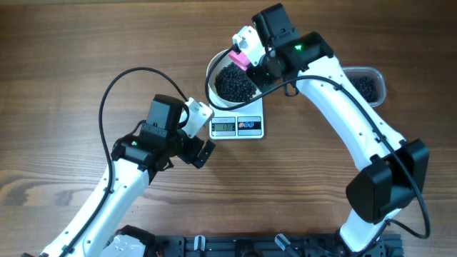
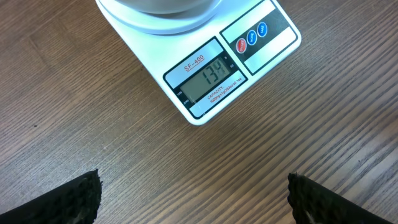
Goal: Scoop item into bowl and weigh 150g on scale
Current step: 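Move the empty scoop back to the bean tub with the right gripper, then dip the pink scoop into the black beans and scoop, right gripper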
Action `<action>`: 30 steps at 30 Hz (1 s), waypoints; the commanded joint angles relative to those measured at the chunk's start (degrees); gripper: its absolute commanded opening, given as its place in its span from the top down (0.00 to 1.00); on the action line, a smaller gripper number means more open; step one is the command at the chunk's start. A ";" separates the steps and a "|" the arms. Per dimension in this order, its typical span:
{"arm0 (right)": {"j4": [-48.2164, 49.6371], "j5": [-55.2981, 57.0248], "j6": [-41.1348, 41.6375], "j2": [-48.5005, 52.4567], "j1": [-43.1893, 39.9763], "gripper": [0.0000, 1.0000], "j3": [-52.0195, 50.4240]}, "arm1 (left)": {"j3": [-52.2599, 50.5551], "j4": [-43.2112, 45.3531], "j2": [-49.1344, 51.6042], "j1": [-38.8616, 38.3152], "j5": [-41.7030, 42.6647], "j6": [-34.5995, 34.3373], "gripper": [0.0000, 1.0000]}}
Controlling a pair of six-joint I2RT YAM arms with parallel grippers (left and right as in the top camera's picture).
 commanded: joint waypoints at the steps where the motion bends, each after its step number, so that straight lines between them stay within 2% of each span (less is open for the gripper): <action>1: 0.31 -0.04 2.08 -1.20 -0.15 0.96 1.88 | -0.26 0.00 0.24 0.33 -0.11 0.31 0.00; 6: 1.36 -0.63 5.29 -1.88 -0.48 0.96 1.88 | -0.26 0.00 0.24 0.33 -0.11 0.31 0.00; 10: 3.13 -5.97 9.79 -5.88 -5.95 0.96 1.88 | -0.26 0.00 0.24 0.33 -0.11 0.31 0.00; 15: -0.48 -11.78 14.75 -12.00 -20.57 0.96 1.88 | -0.26 0.00 0.24 0.33 -0.11 0.31 0.00; 22: -14.53 -11.58 12.63 -12.52 -40.72 0.96 1.18 | -0.26 0.00 0.24 0.31 -0.11 0.31 0.00; 25: -17.99 -5.20 11.96 -10.51 -42.75 0.96 0.02 | -0.26 0.00 0.24 0.31 -0.11 0.31 0.00; 30: -18.97 3.06 12.04 -5.62 -40.65 0.96 -0.09 | -0.26 0.00 0.24 0.33 -0.11 0.31 0.00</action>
